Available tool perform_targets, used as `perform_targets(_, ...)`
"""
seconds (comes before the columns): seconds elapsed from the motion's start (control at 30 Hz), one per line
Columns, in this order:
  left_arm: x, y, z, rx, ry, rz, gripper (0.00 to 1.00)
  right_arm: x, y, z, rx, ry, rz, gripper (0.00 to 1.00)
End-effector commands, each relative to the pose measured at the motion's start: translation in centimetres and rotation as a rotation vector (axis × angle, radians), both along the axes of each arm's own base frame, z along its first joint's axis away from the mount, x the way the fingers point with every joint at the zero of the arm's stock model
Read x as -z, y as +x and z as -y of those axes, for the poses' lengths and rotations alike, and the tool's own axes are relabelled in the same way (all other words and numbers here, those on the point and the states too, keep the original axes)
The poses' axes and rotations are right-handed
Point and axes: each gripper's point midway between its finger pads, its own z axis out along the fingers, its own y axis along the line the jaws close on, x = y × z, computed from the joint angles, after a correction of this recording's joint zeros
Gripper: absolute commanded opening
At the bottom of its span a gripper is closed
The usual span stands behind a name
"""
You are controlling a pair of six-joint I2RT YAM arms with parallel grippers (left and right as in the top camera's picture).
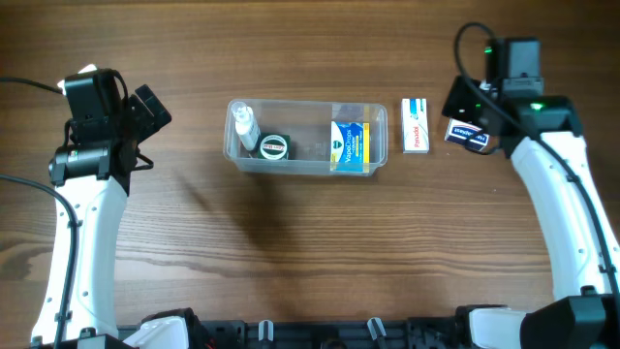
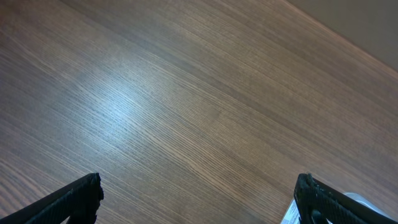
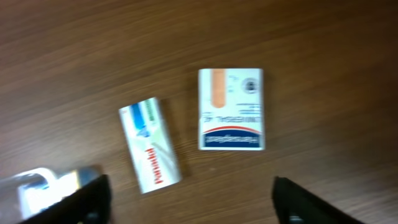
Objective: Pack container
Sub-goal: 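Move the right gripper to the white Hansaplast box and grasp it, then carry the Hansaplast box over the container with the right gripper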
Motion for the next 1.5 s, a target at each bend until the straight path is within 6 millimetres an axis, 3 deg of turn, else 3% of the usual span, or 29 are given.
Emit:
perform_targets(0.0,-0.9,0.2,-0.2,-0.005,0.001,0.027,1.0,0.9,0.3,1.7,-0.009,-0.023,-0.027,0.91)
perform_targets(0.2,-0.9,0.2,-0.2,-0.005,0.001,0.027,1.0,3.5,1.7,3.6,0.041,-0.014,-0.059,1.0)
perform_targets(0.47,-0.9,0.2,-0.2,-0.005,0.001,0.027,1.0,11.2,3.2,3.3,-0.042,-0.021,-0.22,1.0)
perform_targets(0.57,-0.9,0.2,-0.2,-0.005,0.001,0.027,1.0,13.2,4.0,3.4,-0.04,-0.019,-0.231,1.0)
perform_targets(0.8,-0.9,0.2,-0.2,-0.005,0.001,0.027,1.0,14.5,6.0,3.8,-0.08,-0.051,-0.188,1.0)
perform_targets(1.0,-0.9,0.2,-0.2,-0.005,0.001,0.027,1.0,14.3,6.8,4.2,-0.082,-0.057,-0.157,1.0)
perform_targets(1.2,-0.9,0.2,-0.2,-0.005,0.001,0.027,1.0,16.1,6.4,5.4,-0.07,-0.048,-0.196,1.0)
perform_targets(1.47,-0.9,0.2,-0.2,-0.005,0.001,0.027,1.0,18.5,6.0,5.0,-0.107,-0.006,-0.243,0.99)
